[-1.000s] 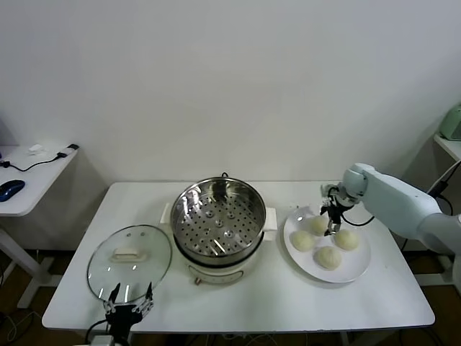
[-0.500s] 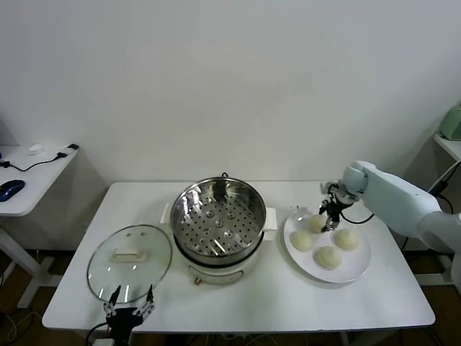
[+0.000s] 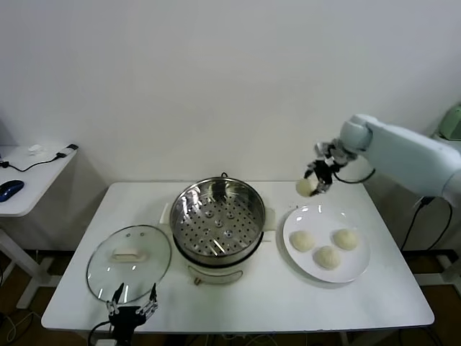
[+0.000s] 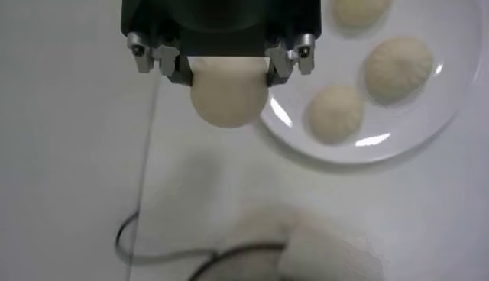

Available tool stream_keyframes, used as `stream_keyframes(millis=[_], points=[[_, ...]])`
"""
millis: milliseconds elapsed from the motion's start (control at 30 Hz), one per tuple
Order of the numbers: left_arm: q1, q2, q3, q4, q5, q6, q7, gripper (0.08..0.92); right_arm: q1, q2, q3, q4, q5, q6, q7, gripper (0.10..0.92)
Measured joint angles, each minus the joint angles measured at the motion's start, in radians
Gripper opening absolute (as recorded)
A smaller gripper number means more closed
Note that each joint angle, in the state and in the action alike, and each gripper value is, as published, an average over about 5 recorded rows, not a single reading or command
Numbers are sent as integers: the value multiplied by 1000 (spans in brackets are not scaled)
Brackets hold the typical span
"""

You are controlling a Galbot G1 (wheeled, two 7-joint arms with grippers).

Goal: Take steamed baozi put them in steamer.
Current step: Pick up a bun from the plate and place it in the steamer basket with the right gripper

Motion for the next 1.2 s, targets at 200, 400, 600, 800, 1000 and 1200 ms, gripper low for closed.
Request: stream_keyframes(millis=[200,400,600,800,1000,1200], points=[[8,3,4,-8,7,-1,1,823,96,110,-61,136,10,101,-9,653],[18,3,-1,-22,10,0,2,823,84,207,-79,160,-79,219,-8,653],[22,1,0,-29,14,1,2,823,-7,285,-53,72,-215,322,10,657],[21,-3,12,-25,24,0,2,823,-107,350,-3,-55,-342,393,42,654],[22,-3,18,-18,28,-4,-2,823,-186,408,44,-185,-419,445,74,655],[21,-3,19,-10,29,-9,-7,823,-236,456,68,-286,-461,480,94,655]])
